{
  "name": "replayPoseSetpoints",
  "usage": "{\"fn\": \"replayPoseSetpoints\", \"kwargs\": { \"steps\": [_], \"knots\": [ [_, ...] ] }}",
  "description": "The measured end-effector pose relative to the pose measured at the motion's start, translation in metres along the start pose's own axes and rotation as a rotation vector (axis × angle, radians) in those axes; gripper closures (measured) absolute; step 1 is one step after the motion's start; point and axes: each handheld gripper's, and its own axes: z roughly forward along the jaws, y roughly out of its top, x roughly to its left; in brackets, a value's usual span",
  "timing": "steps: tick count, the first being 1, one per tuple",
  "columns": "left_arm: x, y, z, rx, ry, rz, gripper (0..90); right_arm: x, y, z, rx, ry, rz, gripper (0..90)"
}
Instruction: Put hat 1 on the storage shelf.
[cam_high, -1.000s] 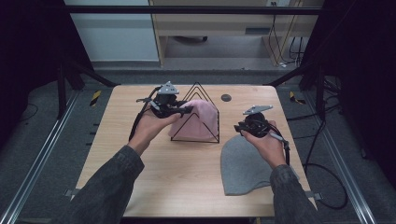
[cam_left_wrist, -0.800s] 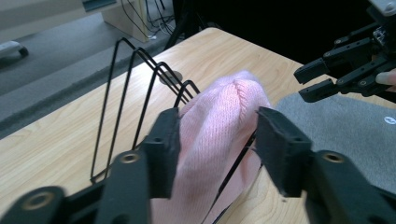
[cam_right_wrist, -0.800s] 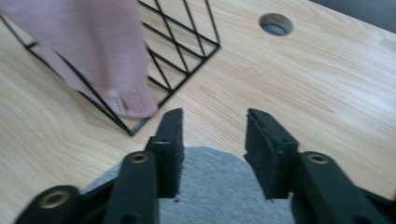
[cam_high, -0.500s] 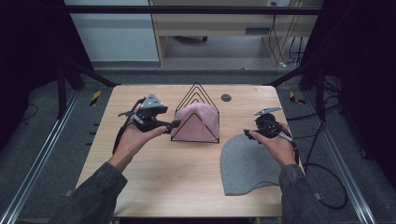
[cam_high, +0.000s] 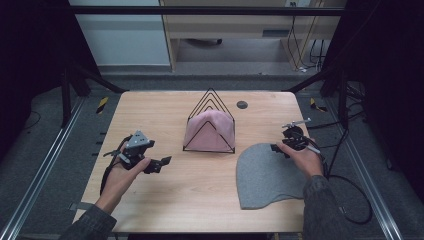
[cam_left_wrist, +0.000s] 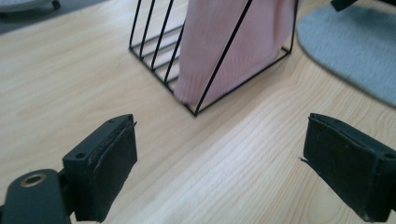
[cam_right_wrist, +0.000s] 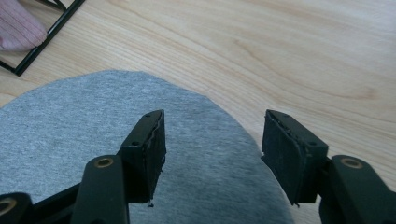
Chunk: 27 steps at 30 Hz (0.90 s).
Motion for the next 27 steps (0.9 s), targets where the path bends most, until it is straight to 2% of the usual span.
{"fn": "replayPoseSetpoints", "kwargs": {
  "steps": [4, 8, 12, 14, 19, 20, 24, 27],
  "knots": [
    [0.006, -0.017, -0.005, 0.007, 0.022, -0.026, 10.3, 0.004, 0.000, 0.009, 0.030, -0.002, -0.015, 43.6],
    [0.009, -0.032, -0.012, 0.050, 0.060, 0.004, 10.3, 0.003, -0.002, 0.011, 0.046, -0.014, -0.026, 46.4],
    [0.010, -0.041, -0.016, 0.064, 0.060, -0.003, 10.3, 0.004, -0.002, 0.011, 0.062, -0.024, -0.043, 50.1],
    [0.012, -0.046, -0.018, 0.074, 0.064, -0.011, 10.5, 0.004, -0.004, 0.011, 0.075, -0.026, -0.060, 55.2],
    [0.014, -0.048, -0.019, 0.067, 0.065, -0.036, 11.0, 0.004, -0.009, 0.009, 0.049, -0.004, -0.062, 71.3],
    [0.015, -0.049, -0.019, 0.067, 0.066, -0.038, 11.0, 0.005, -0.011, 0.008, 0.045, 0.013, -0.056, 78.8],
    [0.016, -0.050, -0.018, 0.071, 0.063, -0.045, 11.0, 0.007, -0.013, 0.008, 0.040, 0.033, -0.051, 84.8],
    [0.017, -0.050, -0.017, 0.075, 0.067, -0.046, 11.0, 0.007, -0.015, 0.005, 0.032, 0.046, -0.057, 85.8]
  ]
}}
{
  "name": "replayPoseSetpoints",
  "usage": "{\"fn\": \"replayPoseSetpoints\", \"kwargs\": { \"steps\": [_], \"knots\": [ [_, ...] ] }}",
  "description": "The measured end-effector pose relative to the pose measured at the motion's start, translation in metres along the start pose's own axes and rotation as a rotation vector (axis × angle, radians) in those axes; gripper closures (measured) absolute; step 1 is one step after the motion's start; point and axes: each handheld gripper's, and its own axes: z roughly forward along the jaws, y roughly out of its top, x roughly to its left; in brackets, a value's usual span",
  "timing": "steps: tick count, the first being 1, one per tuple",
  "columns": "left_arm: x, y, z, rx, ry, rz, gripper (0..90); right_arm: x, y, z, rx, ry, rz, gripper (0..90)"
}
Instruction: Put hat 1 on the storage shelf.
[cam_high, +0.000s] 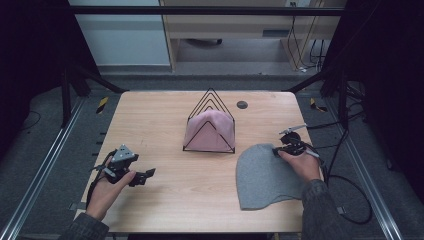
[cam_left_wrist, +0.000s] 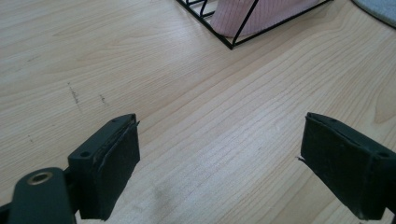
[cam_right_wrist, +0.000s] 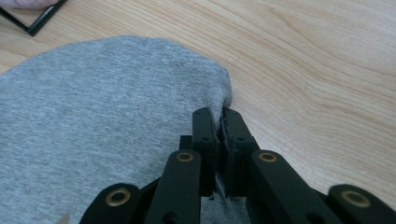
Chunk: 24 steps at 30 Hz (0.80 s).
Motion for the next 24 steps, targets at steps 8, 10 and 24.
{"fn": "replayPoseSetpoints", "kwargs": {
  "steps": [8, 10, 24],
  "knots": [
    [0.000, -0.001, 0.002, 0.009, 0.004, 0.003, 11.0, 0.030, 0.003, -0.038, -0.156, 0.063, -0.076, 86.1],
    [0.000, -0.001, 0.002, 0.007, 0.008, -0.001, 11.0, 0.042, 0.003, -0.051, -0.198, 0.083, -0.100, 86.1],
    [0.001, -0.002, 0.003, 0.016, 0.002, -0.004, 11.0, 0.098, 0.009, -0.117, -0.378, 0.179, -0.236, 86.3]
  ]
}}
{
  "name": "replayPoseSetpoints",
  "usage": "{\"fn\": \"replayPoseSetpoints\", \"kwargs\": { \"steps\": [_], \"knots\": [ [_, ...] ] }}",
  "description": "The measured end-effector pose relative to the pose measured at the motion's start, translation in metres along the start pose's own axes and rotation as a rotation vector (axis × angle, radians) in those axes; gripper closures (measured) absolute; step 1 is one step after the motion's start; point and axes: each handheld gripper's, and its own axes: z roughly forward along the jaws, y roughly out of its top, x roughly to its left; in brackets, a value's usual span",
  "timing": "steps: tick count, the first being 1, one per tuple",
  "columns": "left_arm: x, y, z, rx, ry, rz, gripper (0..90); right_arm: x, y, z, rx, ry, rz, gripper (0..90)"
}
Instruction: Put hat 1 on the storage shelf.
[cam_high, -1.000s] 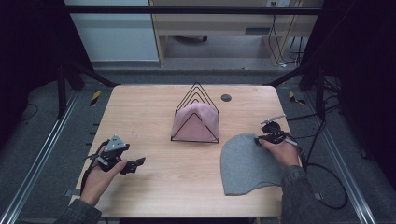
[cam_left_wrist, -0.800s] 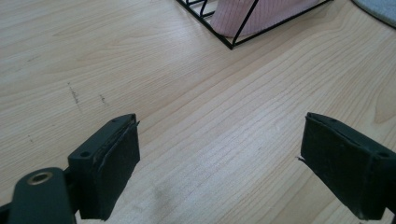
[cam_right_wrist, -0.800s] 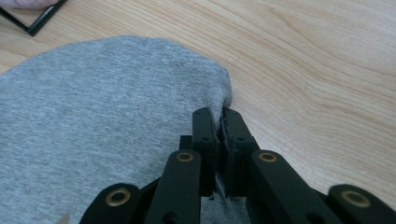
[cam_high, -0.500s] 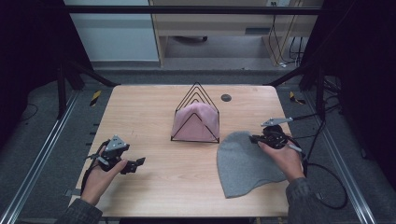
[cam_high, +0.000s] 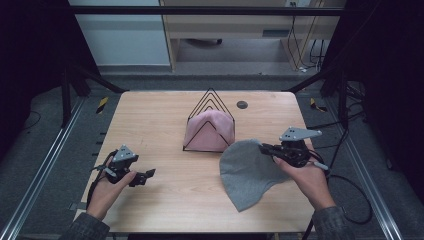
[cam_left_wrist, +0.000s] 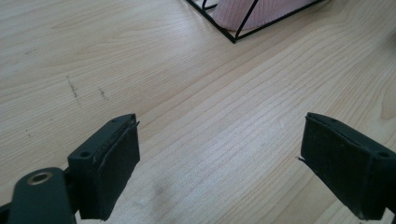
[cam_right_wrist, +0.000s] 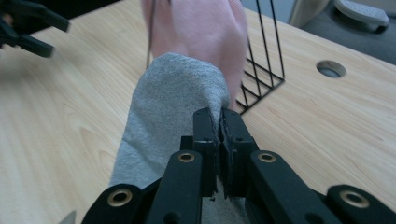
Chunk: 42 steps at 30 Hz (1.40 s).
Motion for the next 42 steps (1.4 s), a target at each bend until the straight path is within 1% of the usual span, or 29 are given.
{"fn": "replayPoseSetpoints", "kwargs": {
  "steps": [3, 6, 7, 10, 11, 13, 14, 15, 17, 30, 33, 34, 35, 36, 37, 39, 41, 42],
  "knots": [
    [0.000, 0.000, 0.000, -0.002, -0.003, 0.000, 10.9, 0.007, 0.007, -0.003, -0.012, 0.017, -0.009, 86.3],
    [-0.001, 0.000, 0.000, -0.004, -0.012, 0.001, 10.9, 0.018, 0.021, -0.008, -0.042, 0.034, -0.038, 86.3],
    [-0.001, 0.000, 0.000, -0.004, -0.012, 0.001, 10.9, 0.018, 0.021, -0.008, -0.042, 0.034, -0.038, 86.3],
    [-0.002, 0.001, 0.000, -0.006, -0.018, 0.004, 10.9, 0.027, 0.032, -0.010, -0.057, 0.052, -0.062, 86.3],
    [-0.003, 0.001, 0.000, -0.005, -0.021, 0.005, 10.9, 0.033, 0.037, -0.010, -0.065, 0.064, -0.077, 86.3],
    [-0.003, 0.001, 0.001, -0.005, -0.022, 0.005, 10.9, 0.039, 0.042, -0.009, -0.070, 0.073, -0.090, 86.3],
    [-0.003, 0.001, 0.001, -0.005, -0.022, 0.006, 10.9, 0.039, 0.042, -0.009, -0.070, 0.073, -0.090, 86.3],
    [-0.003, 0.001, 0.000, -0.005, -0.024, 0.007, 10.9, 0.043, 0.047, -0.008, -0.072, 0.081, -0.104, 86.3],
    [-0.004, 0.001, 0.000, -0.008, -0.032, 0.009, 10.9, 0.047, 0.050, -0.007, -0.075, 0.087, -0.110, 86.3],
    [-0.007, 0.002, 0.000, -0.007, -0.039, 0.021, 10.9, 0.061, 0.069, 0.001, -0.098, 0.119, -0.136, 86.3],
    [-0.008, 0.003, 0.000, -0.013, -0.044, 0.021, 10.9, 0.069, 0.080, 0.002, -0.110, 0.138, -0.147, 86.4],
    [-0.009, 0.003, 0.000, -0.015, -0.047, 0.022, 10.9, 0.069, 0.080, 0.002, -0.110, 0.138, -0.147, 86.4],
    [-0.010, 0.003, 0.000, -0.016, -0.050, 0.022, 10.9, 0.074, 0.087, 0.003, -0.117, 0.147, -0.161, 86.3],
    [-0.011, 0.004, 0.000, -0.017, -0.054, 0.025, 10.9, 0.074, 0.087, 0.003, -0.117, 0.147, -0.161, 86.3],
    [-0.011, 0.004, 0.000, -0.017, -0.055, 0.027, 10.9, 0.079, 0.093, 0.004, -0.123, 0.151, -0.173, 86.3],
    [-0.013, 0.005, 0.000, -0.019, -0.060, 0.029, 10.9, 0.080, 0.095, 0.004, -0.123, 0.152, -0.176, 86.4],
    [-0.016, 0.006, 0.000, -0.023, -0.070, 0.036, 10.9, 0.088, 0.105, 0.008, -0.123, 0.160, -0.190, 86.3],
    [-0.016, 0.006, 0.000, -0.023, -0.070, 0.036, 10.9, 0.088, 0.105, 0.008, -0.123, 0.160, -0.190, 86.3]
  ]
}}
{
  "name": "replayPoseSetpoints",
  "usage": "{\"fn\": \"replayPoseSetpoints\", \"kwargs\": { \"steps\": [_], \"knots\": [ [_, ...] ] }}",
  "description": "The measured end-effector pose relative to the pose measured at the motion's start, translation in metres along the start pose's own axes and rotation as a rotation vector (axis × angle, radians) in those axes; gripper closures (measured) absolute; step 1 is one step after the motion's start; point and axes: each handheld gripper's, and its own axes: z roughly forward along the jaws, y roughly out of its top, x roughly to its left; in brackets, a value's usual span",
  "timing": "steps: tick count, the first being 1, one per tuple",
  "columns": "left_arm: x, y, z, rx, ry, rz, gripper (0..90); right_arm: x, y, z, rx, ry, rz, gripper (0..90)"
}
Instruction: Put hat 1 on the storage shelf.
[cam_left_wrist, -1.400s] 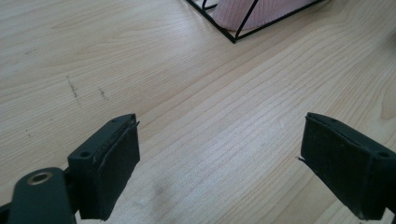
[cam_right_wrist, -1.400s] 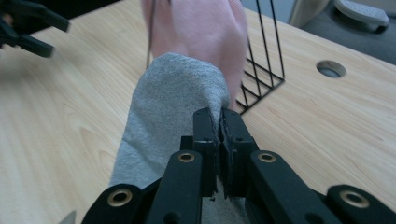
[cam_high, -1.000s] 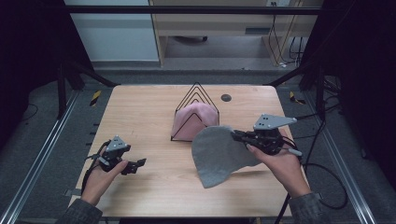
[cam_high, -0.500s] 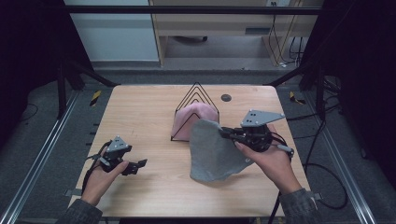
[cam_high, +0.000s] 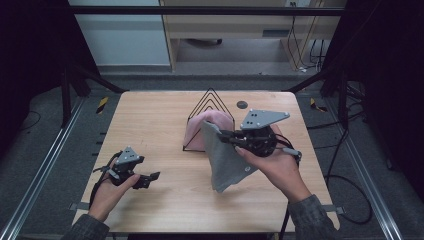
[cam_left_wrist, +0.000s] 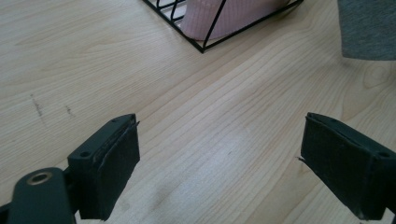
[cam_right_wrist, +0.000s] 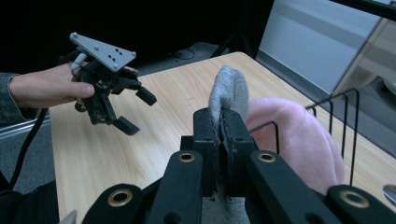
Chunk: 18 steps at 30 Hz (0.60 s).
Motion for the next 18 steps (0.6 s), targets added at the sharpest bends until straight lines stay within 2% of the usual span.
{"fn": "replayPoseSetpoints", "kwargs": {
  "steps": [11, 18],
  "knots": [
    [-0.009, 0.003, 0.000, -0.013, -0.028, 0.028, 11.1, 0.013, 0.032, 0.025, 0.012, 0.016, -0.043, 86.3],
    [-0.011, 0.004, 0.000, -0.019, -0.034, 0.034, 11.2, 0.016, 0.046, 0.041, 0.012, 0.022, -0.048, 86.3]
  ]
}}
